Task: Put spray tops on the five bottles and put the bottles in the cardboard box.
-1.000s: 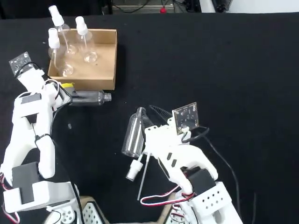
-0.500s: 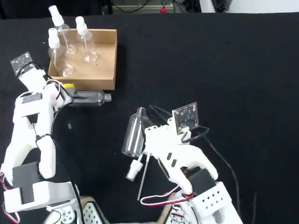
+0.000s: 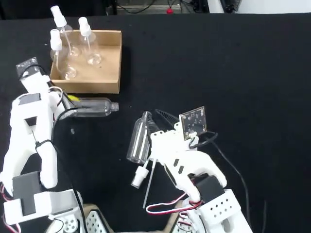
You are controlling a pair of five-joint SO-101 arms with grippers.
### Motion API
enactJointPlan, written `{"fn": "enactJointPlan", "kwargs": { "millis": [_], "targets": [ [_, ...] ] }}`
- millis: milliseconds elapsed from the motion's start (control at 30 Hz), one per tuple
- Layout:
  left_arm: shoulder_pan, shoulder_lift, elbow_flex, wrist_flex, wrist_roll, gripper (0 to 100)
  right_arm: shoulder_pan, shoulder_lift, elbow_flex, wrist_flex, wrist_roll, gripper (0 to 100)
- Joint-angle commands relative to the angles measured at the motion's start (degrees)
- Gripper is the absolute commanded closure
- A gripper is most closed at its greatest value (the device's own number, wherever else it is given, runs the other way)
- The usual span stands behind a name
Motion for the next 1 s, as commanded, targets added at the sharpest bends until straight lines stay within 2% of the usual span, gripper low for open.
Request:
{"fn": "enactJointPlan", "kwargs": {
  "millis": [0, 167, 233, 367, 533, 700, 833, 967],
  "targets": [
    [-2.9, -4.8, -6.2, 4.1, -2.6, 68, 1.1, -1.0, -0.3, -1.2, -0.2, 91.6],
    [-3.5, -7.8, -11.9, 4.6, -10.7, 68, 1.1, -1.0, -0.3, -1.2, -0.2, 91.6],
    [-2.3, -7.2, -12.4, 4.3, -11.2, 68, 1.1, -1.0, -0.3, -1.2, -0.2, 91.6],
    [-0.6, -3.1, -10.3, 3.8, -2.7, 68, 1.1, -1.0, -0.3, -1.2, -0.2, 91.6],
    [1.0, 1.5, -8.1, -1.4, 7.1, 68, 1.1, -1.0, -0.3, -1.2, -0.2, 91.6],
    [4.5, 2.3, -5.1, -6.0, 10.3, 68, 1.1, -1.0, -0.3, -1.2, -0.2, 91.6],
    [4.8, 2.2, 0.8, -11.6, 11.3, 68, 1.1, -1.0, -0.3, -1.2, -0.2, 91.7],
    [4.3, 1.7, 4.9, -11.6, 10.5, 68, 1.1, -1.0, -0.3, -1.2, -0.2, 91.7]
  ]
}}
